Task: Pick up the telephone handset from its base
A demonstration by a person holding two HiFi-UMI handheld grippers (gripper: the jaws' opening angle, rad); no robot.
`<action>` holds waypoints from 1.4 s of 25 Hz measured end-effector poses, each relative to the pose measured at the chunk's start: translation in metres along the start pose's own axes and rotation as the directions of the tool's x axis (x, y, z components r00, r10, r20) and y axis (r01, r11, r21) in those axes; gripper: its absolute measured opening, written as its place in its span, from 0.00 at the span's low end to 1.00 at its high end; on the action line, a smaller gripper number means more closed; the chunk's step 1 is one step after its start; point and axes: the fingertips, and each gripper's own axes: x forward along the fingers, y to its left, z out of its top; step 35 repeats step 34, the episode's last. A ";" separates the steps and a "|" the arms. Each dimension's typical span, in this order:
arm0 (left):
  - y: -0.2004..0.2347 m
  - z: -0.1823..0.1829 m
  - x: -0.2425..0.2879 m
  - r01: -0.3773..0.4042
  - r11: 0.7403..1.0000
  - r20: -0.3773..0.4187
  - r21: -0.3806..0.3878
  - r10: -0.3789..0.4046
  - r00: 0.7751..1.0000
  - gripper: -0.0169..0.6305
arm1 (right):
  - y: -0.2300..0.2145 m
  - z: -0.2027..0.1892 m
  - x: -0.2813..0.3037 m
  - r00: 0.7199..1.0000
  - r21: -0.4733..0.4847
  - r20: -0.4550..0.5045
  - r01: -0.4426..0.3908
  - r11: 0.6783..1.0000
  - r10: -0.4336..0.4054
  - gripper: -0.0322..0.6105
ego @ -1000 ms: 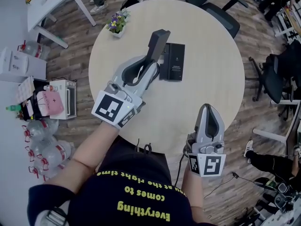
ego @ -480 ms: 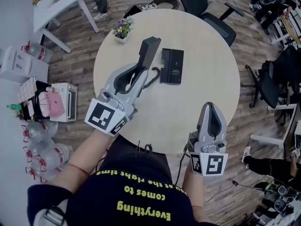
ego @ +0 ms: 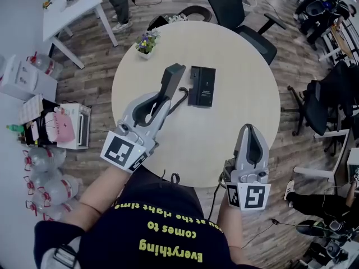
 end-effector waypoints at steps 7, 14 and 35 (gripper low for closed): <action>0.009 -0.010 -0.020 -0.038 0.999 -0.007 -0.039 0.038 0.999 0.15 | 0.001 0.003 0.000 1.000 -0.006 0.006 0.012 1.000 -0.012 0.07; 0.014 -0.019 -0.023 -0.053 0.998 -0.022 -0.047 0.052 0.998 0.15 | 0.000 0.001 0.001 1.000 -0.006 0.001 0.017 1.000 -0.017 0.07; 0.012 -0.024 -0.020 -0.045 0.998 -0.028 -0.047 0.044 0.999 0.15 | -0.001 -0.009 -0.002 0.999 0.004 -0.023 0.029 1.000 -0.029 0.07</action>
